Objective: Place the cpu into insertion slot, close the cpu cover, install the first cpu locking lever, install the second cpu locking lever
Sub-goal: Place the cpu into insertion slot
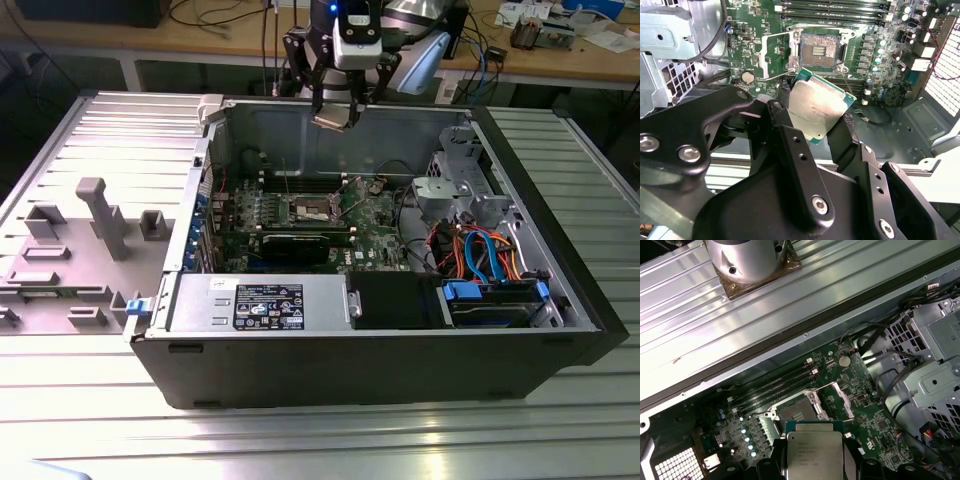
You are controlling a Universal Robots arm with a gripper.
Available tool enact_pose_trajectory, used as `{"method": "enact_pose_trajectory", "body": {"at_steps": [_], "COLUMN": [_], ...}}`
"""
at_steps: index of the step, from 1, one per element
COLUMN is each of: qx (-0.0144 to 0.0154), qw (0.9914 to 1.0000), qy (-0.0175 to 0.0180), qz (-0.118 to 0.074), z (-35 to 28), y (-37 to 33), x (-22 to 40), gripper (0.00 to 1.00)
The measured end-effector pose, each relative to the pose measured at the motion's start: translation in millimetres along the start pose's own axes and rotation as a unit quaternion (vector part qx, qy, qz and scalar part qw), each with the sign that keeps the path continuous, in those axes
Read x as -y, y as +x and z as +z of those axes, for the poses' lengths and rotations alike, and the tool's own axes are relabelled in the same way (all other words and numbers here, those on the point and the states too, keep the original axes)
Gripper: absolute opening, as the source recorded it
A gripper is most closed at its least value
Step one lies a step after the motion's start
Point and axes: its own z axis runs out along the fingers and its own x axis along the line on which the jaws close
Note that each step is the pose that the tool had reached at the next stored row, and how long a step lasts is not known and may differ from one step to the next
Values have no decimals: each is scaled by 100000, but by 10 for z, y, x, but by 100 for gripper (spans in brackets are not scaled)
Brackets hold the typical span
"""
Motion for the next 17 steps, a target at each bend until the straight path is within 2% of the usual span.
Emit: {"method": "enact_pose_trajectory", "body": {"at_steps": [17], "qx": [-2], "qw": [100000], "qy": [3], "qz": [-3], "z": [0], "y": [4], "x": [2], "gripper": [55]}}
